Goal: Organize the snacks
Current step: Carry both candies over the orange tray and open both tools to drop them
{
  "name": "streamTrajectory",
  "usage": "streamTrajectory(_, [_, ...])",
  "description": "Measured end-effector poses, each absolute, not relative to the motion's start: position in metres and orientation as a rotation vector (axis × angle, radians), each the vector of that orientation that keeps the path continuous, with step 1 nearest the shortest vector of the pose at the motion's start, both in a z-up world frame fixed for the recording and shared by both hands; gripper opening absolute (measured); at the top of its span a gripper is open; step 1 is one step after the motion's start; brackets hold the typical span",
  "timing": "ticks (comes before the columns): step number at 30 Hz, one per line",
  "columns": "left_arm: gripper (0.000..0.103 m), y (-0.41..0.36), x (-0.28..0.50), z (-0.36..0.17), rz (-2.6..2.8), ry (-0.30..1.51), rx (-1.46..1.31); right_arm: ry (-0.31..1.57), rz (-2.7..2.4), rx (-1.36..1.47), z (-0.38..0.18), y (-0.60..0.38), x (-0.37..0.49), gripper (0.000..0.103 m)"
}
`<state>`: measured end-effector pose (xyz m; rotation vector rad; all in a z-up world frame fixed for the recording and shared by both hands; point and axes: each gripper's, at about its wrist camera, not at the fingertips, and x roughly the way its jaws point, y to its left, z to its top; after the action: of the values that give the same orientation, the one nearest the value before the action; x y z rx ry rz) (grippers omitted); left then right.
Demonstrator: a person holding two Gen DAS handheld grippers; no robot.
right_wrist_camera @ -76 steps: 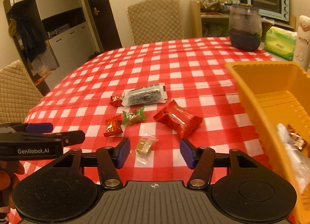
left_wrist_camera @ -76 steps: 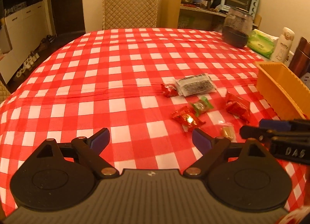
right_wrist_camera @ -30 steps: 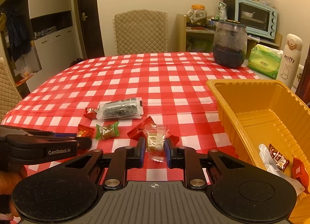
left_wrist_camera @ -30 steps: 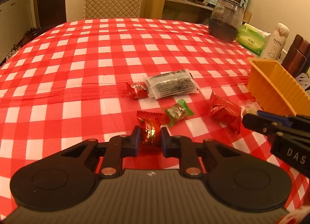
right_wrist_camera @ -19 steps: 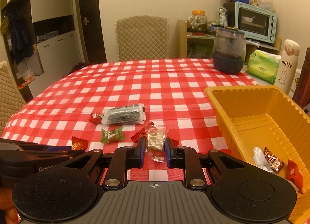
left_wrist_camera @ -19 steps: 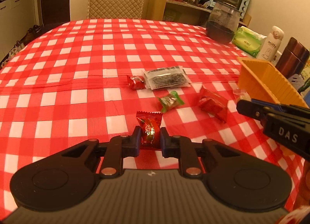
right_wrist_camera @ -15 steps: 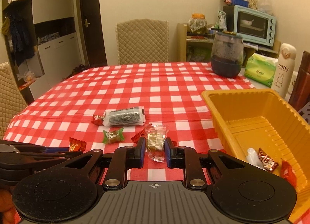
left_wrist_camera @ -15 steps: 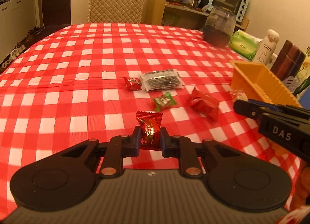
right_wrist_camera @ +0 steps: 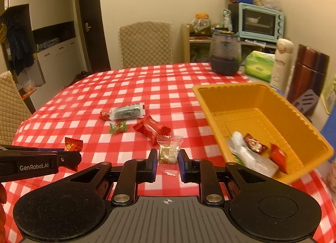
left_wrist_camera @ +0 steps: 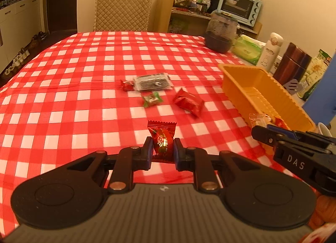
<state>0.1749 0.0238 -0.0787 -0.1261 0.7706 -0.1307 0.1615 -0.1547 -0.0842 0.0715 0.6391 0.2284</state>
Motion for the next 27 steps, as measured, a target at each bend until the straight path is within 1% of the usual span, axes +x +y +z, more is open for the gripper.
streamTrajectory(14, [0.018,-0.032,0.146,-0.045,-0.195,0.747,-0.130,0.600,0.166,0.124,-0.033,-0.209,0.131,0.021])
streamTrajectory(21, [0.018,-0.060,0.148,-0.031,-0.250,0.734,-0.118,0.583,0.106,0.118,-0.021,-0.240,0.129,0.021])
streamTrajectory(27, [0.018,-0.085,0.162,-0.023,-0.301,0.734,-0.120,0.595,0.073,0.105,-0.022,-0.264,0.138,0.021])
